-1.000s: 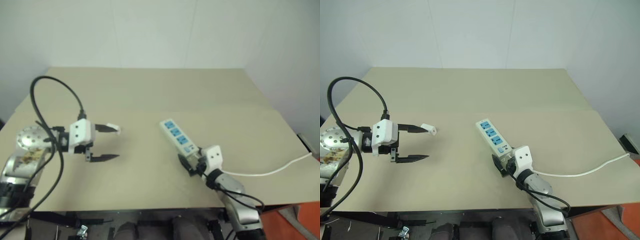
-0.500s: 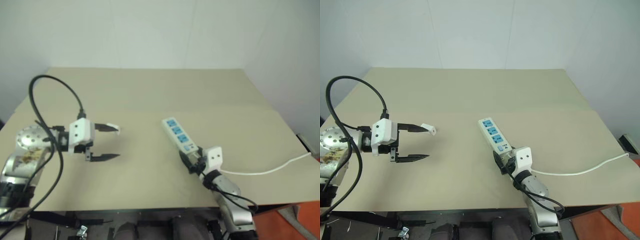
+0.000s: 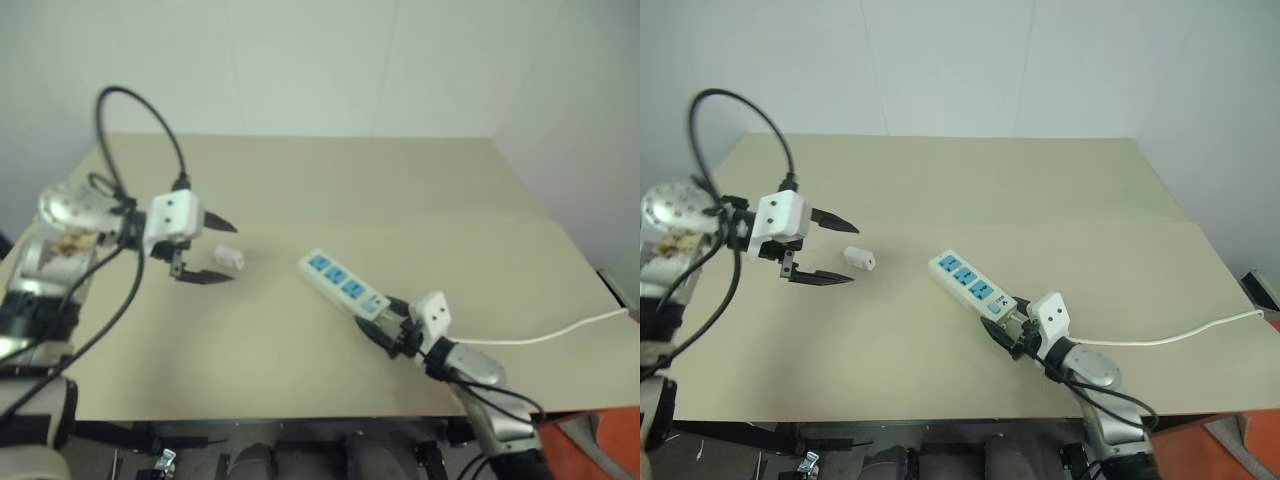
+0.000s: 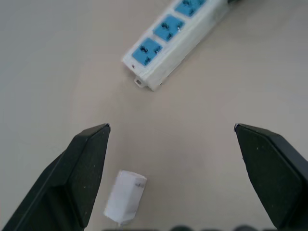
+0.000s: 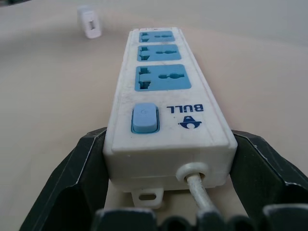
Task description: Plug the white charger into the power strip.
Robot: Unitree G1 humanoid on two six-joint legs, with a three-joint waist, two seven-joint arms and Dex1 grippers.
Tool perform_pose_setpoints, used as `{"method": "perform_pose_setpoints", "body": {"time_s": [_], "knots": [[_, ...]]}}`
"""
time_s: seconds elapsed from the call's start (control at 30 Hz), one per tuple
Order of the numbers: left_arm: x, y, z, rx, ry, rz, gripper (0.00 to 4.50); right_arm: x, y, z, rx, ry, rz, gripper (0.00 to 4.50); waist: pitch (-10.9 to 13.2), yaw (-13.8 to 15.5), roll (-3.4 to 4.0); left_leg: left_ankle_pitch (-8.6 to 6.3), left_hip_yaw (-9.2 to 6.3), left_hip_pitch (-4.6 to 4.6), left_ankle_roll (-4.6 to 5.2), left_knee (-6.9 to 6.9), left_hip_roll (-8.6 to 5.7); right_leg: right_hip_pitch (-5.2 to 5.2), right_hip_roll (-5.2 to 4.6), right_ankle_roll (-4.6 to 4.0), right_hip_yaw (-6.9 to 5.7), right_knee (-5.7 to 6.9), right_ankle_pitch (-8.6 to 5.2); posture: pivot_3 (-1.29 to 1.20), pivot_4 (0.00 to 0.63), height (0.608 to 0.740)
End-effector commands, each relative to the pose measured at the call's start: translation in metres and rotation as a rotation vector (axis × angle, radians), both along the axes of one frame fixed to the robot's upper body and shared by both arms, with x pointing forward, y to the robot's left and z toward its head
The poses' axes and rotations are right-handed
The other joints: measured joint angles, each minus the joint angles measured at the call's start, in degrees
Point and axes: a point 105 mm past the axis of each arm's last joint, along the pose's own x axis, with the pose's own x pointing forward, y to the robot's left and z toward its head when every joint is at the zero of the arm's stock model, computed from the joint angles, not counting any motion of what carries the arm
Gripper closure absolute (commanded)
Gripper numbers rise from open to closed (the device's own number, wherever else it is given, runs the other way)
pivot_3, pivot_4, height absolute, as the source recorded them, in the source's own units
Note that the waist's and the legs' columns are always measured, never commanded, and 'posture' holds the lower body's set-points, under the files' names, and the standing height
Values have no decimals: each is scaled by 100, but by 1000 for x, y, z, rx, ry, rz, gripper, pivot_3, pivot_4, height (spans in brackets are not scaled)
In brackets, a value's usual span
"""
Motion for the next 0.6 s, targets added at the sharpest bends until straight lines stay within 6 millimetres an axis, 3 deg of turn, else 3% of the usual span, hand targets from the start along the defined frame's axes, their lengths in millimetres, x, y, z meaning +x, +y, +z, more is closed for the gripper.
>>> {"method": "perform_pose_setpoints", "body": {"time_s": [0.03, 0.2, 0.33, 0.47, 0.6], "knots": [[17, -3, 12, 156, -2, -3, 0, -9, 5, 14, -8, 14, 155, 1073, 0, 15, 0, 0, -3, -1, 0, 0, 0, 2, 0, 1, -1, -5, 0, 0, 150, 740], [37, -11, 15, 335, -15, -41, 0, -15, 8, 14, -32, 42, 253, 1073, 0, -7, 0, -2, -6, -8, 2, -1, -1, 3, 0, 7, 1, -13, -7, 0, 150, 740], [42, -19, 2, 453, 24, -90, 0, -19, 14, 13, -25, 38, 287, 1073, 1, -18, -1, -2, -8, -22, 4, -1, -2, -7, 1, 9, 1, -14, -8, 0, 150, 740], [47, -15, -11, 592, 24, -95, 0, -18, 16, 10, -35, 44, 279, 1073, 1, -16, -2, -2, -9, -24, 4, 0, -4, -8, 0, 11, 3, -13, -7, 0, 150, 740], [52, -27, -17, 601, 4, -114, 0, -17, 18, 10, -37, 46, 271, 1073, 2, 4, -3, -2, -10, -24, 3, 1, -5, -8, 0, 13, 3, -10, -6, 0, 150, 740]]}}
